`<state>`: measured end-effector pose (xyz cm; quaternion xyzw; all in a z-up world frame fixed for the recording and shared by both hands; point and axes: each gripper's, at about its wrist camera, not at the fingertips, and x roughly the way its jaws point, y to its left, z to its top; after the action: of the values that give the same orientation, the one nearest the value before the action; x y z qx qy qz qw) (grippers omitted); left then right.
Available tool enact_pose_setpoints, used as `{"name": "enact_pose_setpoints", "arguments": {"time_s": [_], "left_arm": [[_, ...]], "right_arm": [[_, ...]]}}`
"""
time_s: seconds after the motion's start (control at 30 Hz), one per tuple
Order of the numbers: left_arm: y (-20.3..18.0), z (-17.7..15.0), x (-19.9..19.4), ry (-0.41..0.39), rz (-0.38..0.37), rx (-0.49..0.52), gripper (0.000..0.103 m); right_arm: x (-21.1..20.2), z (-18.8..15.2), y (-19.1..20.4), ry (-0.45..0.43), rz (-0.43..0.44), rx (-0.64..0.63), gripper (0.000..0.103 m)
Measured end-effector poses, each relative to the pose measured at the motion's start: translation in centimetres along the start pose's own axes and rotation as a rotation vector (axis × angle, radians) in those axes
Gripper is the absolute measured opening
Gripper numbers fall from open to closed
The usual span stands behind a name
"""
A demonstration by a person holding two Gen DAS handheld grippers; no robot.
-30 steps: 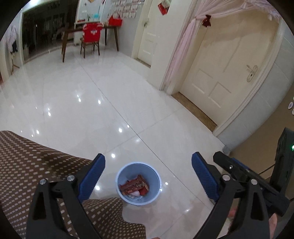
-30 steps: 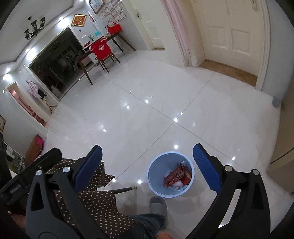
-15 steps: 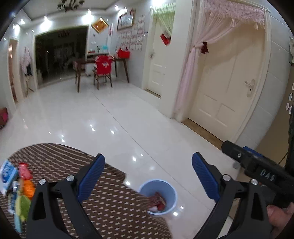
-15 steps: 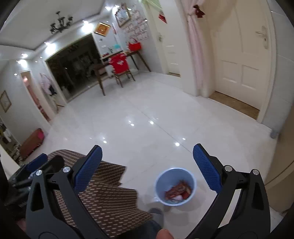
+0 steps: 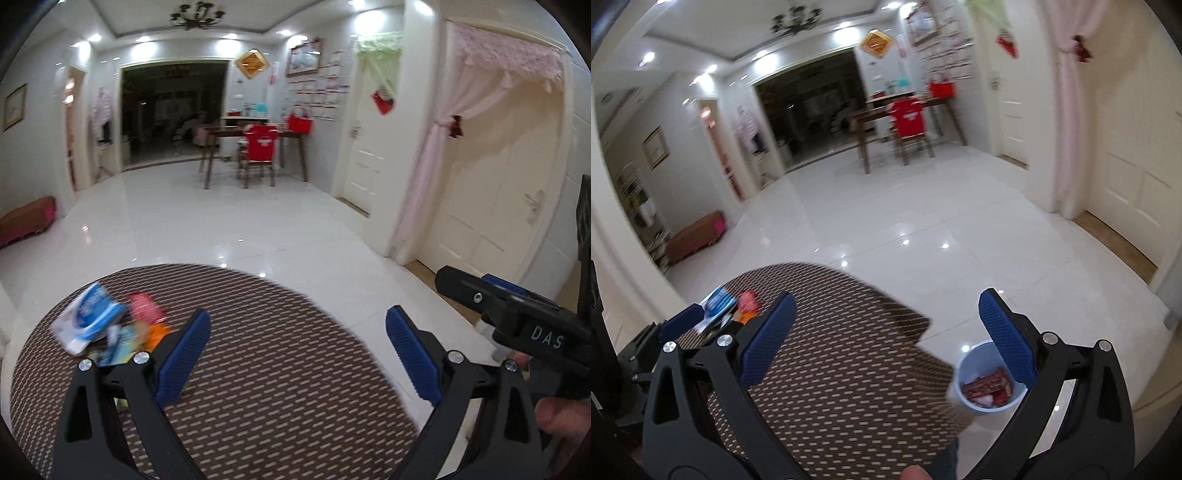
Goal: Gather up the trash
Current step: 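Move both open tools back over the trash on the mat, then grasp the green cloth bag with the right tool while the left tool grasps a teal tube box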
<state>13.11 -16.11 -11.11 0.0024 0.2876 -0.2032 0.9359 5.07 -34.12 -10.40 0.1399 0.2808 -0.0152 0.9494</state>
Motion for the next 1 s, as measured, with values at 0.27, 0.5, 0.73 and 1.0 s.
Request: {"name": "enact_pose_setpoints", "arguments": {"time_s": [0.27,0.5,0.73,1.0], "left_arm": [[7.6,-2.0,-2.9,-0.009,0.156,-0.024,0.094],[14.4,-5.6,-3.9,0.042,0.302,-0.107,0.094],[20.1,-8.4,-4.4,0.103,0.386,-0.190,0.094],[20.8,-9.8,-3.4,0.143,0.396,-0.185,0.094]], "right_arm": [[3.8,-1.1,8.3,0.083,0.107,-0.100,0.097],[9.1,-3.8,15.2,0.219,0.200,-0.192,0.097],[14.1,-6.6,21.0,0.336,0.255,-0.276,0.097],[18.9,-9.2,23.7,0.413,0.219,-0.346,0.063]]}}
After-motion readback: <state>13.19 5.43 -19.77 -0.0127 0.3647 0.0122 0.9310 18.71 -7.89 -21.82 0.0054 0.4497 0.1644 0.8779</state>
